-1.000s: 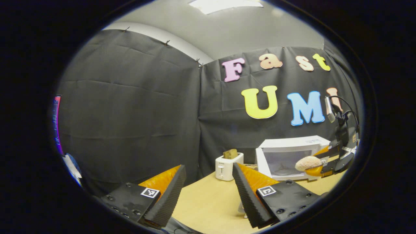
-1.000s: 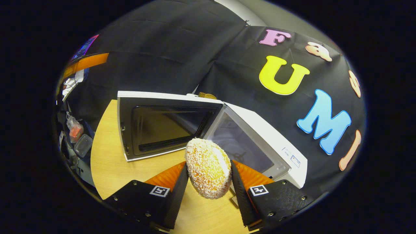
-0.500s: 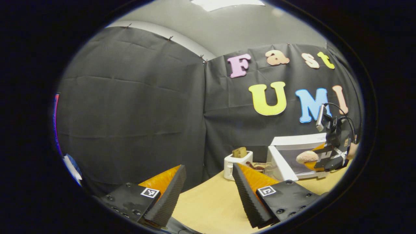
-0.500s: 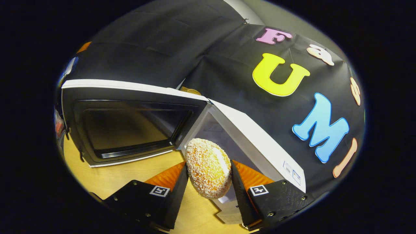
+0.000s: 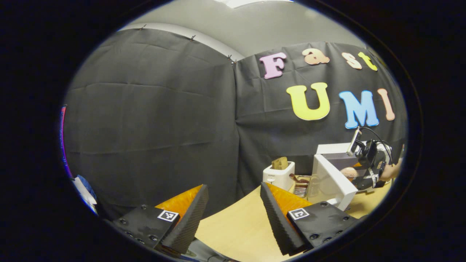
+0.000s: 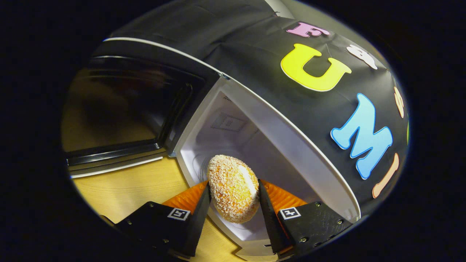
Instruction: Open the microwave oven with the left hand, put the food in, and close the microwave oven.
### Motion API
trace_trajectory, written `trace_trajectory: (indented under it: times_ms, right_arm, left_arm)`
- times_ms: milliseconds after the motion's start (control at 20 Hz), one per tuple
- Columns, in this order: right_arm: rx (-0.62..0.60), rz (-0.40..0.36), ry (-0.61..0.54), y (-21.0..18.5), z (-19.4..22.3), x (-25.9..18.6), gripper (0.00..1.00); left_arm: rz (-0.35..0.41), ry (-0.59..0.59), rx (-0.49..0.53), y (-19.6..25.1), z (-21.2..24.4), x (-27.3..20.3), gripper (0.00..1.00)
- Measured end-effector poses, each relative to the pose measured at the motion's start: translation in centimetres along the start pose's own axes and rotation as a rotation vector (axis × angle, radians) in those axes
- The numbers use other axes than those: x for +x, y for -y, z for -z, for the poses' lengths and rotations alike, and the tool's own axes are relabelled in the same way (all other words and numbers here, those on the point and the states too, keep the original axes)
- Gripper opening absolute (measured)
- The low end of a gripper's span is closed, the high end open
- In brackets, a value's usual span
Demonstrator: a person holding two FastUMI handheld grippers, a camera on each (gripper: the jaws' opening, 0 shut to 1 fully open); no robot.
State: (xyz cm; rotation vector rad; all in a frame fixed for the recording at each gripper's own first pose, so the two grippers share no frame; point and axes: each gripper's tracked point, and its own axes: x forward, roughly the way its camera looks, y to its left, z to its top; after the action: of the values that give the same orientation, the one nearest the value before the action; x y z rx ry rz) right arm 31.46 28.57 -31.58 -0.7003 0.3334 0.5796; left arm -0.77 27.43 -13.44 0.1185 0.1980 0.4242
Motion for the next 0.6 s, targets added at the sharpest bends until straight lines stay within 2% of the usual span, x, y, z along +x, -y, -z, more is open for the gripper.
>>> trace_trajectory:
  times_ms: [300,500,550,600]
  right_arm:
    - [-0.014,-0.005,-0.071,-0.7,2.5,2.6,0.77]
    - [-0.011,-0.011,-0.073,-0.8,2.4,2.0,0.82]
    - [0.007,-0.01,-0.061,-0.7,1.9,1.2,0.84]
    - [0.031,-0.005,-0.058,-0.6,1.9,1.2,0.92]
  left_arm:
    - [0.004,-0.026,0.003,0.2,1.0,0.9,0.94]
    - [0.033,-0.027,0.003,1.5,1.4,1.8,0.94]
    - [0.042,-0.028,0.003,1.9,1.4,1.9,0.94]
    - [0.053,-0.026,0.003,2.5,1.6,2.1,0.94]
